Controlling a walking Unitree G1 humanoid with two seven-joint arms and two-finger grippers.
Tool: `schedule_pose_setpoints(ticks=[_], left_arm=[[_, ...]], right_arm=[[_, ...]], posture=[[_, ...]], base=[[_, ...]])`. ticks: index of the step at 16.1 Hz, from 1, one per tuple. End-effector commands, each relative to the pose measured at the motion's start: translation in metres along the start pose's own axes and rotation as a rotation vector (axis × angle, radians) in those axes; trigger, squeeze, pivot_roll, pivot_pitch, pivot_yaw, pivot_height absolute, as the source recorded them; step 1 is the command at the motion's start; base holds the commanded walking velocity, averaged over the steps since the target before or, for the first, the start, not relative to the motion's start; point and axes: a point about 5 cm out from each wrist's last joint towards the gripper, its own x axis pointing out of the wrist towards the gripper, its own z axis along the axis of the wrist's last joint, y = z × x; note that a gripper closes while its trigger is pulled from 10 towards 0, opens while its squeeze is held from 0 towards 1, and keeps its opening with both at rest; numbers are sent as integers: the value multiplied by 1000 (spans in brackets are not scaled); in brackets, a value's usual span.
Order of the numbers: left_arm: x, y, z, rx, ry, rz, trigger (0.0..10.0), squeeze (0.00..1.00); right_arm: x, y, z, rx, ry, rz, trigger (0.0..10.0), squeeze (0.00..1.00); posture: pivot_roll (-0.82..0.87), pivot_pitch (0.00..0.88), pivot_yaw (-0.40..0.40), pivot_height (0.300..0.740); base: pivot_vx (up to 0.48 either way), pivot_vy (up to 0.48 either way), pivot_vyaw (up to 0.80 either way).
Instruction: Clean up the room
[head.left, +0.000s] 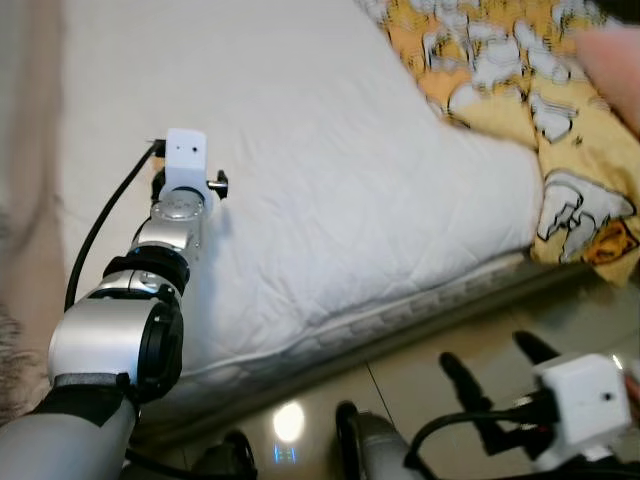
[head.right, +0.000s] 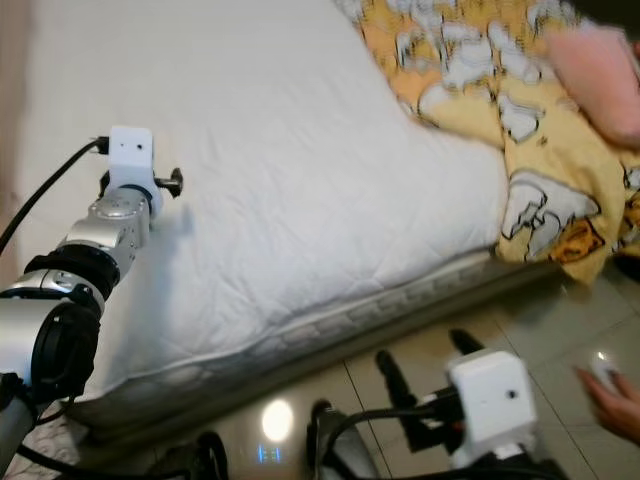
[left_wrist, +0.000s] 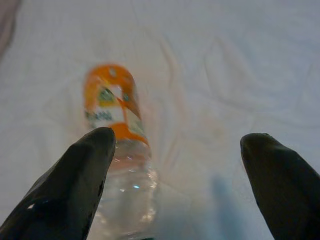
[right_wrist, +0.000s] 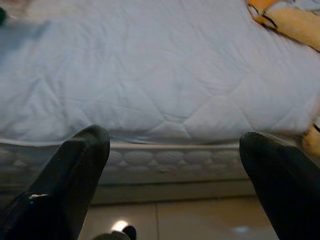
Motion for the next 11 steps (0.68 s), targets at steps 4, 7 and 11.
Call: schedule_pose_setpoints(ticks=[4, 7, 11], left_arm=[[1, 23, -2, 110, 7, 139, 10000, 0], [0, 40, 3, 160, -15, 249, 10000, 0], [1, 39, -2, 200, 35, 220, 0, 0]], right_arm=[[-17, -1, 6, -4, -1, 31, 10000, 0], [-25, -8, 5, -13, 30, 43, 10000, 0], [-21, -11, 6, -16, 50, 54, 10000, 0]], posture=[[-584, 367, -118, 740], [-596, 383, -141, 740], [-587, 384, -143, 740]], base=[[0, 0, 0], [0, 0, 0], [0, 0, 0]])
